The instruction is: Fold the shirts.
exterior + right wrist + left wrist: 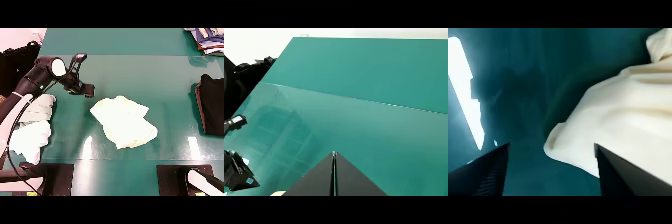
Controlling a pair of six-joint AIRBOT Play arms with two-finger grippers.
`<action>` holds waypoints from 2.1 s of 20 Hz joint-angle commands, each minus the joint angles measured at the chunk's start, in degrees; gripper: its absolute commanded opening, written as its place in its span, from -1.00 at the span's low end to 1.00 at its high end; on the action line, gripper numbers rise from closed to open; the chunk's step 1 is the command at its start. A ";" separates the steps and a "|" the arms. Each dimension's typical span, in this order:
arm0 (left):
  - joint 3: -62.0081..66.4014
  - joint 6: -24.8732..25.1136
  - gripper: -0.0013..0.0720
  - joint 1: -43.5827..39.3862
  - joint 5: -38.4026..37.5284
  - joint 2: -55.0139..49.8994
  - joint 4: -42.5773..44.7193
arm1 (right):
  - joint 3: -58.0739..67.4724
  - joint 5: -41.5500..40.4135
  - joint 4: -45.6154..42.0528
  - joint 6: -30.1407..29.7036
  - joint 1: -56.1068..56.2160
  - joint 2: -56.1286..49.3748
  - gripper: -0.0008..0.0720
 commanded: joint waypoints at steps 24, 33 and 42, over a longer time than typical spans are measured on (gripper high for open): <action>12.04 16.15 -0.88 6.78 -3.04 -10.08 -19.34 | -61.09 4.37 -15.82 4.07 6.95 -2.56 0.22; 12.04 16.15 -0.88 6.78 -4.07 -10.08 -19.32 | -61.40 -12.72 -9.60 2.10 29.09 -15.13 0.21; 14.78 11.54 -0.89 6.78 0.28 3.45 -6.38 | -47.32 -9.88 -19.34 1.46 28.06 -8.92 -0.92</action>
